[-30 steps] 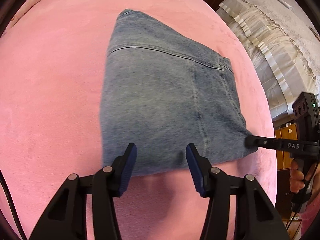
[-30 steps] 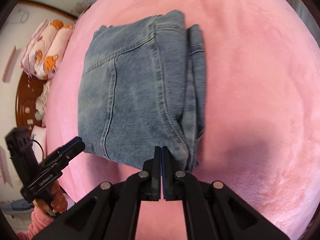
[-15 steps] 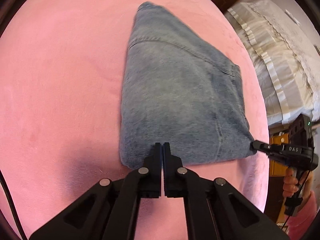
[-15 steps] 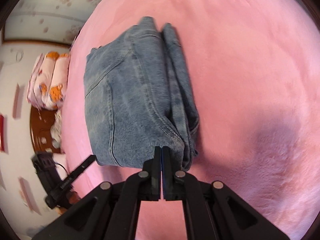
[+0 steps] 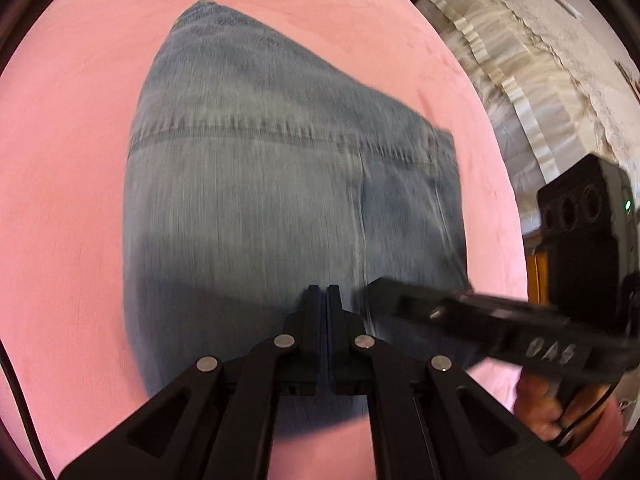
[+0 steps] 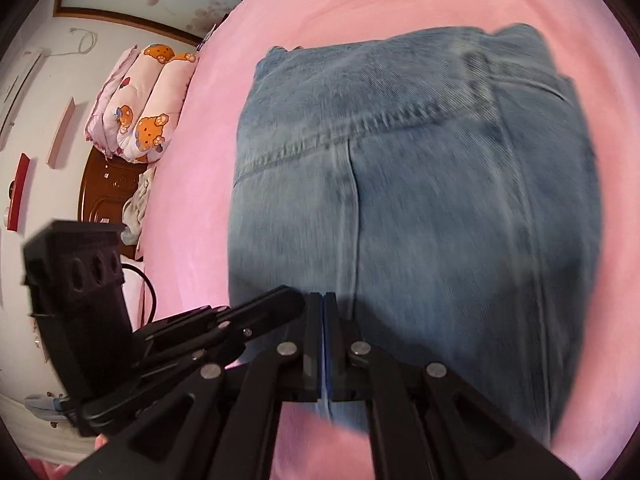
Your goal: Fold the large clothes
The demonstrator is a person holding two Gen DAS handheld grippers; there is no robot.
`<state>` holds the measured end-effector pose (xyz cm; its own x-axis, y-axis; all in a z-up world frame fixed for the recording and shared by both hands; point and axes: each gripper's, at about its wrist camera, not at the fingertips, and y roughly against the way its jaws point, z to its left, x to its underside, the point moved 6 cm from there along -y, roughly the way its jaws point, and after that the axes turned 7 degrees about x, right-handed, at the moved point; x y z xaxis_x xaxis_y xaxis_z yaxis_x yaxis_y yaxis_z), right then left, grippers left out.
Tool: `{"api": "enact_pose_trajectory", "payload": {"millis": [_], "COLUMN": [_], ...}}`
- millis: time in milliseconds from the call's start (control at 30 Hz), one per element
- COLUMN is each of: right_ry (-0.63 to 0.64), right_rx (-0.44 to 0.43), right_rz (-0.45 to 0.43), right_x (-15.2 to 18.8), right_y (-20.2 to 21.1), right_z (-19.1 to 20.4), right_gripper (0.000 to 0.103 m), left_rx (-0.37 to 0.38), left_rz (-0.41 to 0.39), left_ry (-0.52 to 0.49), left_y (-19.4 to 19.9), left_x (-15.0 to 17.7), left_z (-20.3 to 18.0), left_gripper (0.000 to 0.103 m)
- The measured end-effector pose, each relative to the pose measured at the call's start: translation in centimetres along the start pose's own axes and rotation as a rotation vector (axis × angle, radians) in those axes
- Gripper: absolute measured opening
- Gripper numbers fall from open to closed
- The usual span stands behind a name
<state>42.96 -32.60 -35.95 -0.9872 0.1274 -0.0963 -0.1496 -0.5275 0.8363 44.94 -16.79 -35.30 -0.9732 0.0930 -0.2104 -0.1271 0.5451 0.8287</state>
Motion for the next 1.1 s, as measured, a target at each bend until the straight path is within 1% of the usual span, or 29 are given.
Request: {"api": "enact_pose_trajectory", "payload": {"millis": [167,267,300,367,400,433,500,600,633,733,833,933,967,1000,1067,1100], "right_ry": [0.025,-0.002,-0.019,-0.069,-0.086,-0.108,-0.139,-0.166,-0.169,-0.182,-0.208,-0.248,-0.252,-0.251,-0.251,-0.258], "right_rx": [0.028,0.023,0.017,-0.004,-0.004,0.009,0.023,0.055,0.069,0.087,0.101,0.080,0.079,0.092,0.156,0.168], "right_rz": [-0.023,-0.060,-0.074,-0.114,-0.131,-0.159,-0.188,-0.207,-0.209,-0.221,-0.252,-0.271,-0.276,-0.282,-0.299,-0.303], "right_x": [-3.4,-5.6,-6.3,-7.7,-8.2,-8.9,-9.8,-10.4,-10.5,-10.5,-10.5,-10.2,-10.0,-9.9,-9.8,-9.7], "right_y": [-1.2,-1.0,-0.9,-0.6,-0.5,-0.3,0.1,0.6,0.7,1.3,2.3,3.1,3.4,3.6,4.4,4.7], "right_z": [0.3,-0.4,-0.6,-1.1,-1.4,-1.8,-2.5,-3.8,-4.3,-5.7,-7.3,-8.5,-8.8,-8.9,-9.4,-9.8], "right_gripper": [0.000,0.000,0.000,0.000,0.000,0.000,0.000,0.000,0.000,0.000,0.000,0.000,0.000,0.000,0.000,0.000], "left_rx": [0.060,0.094,0.094,0.068,0.069,0.074,0.074,0.049,0.053,0.104,0.118,0.040,0.001,-0.015,-0.004,0.001], "left_rz": [-0.024,-0.037,-0.044,-0.050,-0.055,-0.063,-0.081,-0.106,-0.111,-0.132,-0.191,-0.275,-0.291,-0.295,-0.286,-0.282], "left_ry": [0.060,0.098,0.100,0.093,0.100,0.108,0.115,0.108,0.120,0.168,0.194,0.218,0.223,0.227,0.248,0.255], "left_y": [-0.8,-1.1,-1.2,-1.6,-1.8,-1.9,-1.8,-1.5,-1.5,-1.3,-0.4,0.9,1.3,1.5,1.7,1.8], "left_x": [-3.7,-5.6,-6.1,-7.5,-8.1,-8.7,-9.8,-10.9,-11.1,-11.2,-11.2,-11.4,-11.5,-11.6,-11.6,-11.6], "left_z": [1.6,2.1,2.2,2.6,2.8,3.0,3.3,4.0,4.5,5.7,6.9,8.0,8.5,9.0,9.7,9.9], "left_gripper": [0.000,0.000,0.000,0.000,0.000,0.000,0.000,0.000,0.000,0.000,0.000,0.000,0.000,0.000,0.000,0.000]}}
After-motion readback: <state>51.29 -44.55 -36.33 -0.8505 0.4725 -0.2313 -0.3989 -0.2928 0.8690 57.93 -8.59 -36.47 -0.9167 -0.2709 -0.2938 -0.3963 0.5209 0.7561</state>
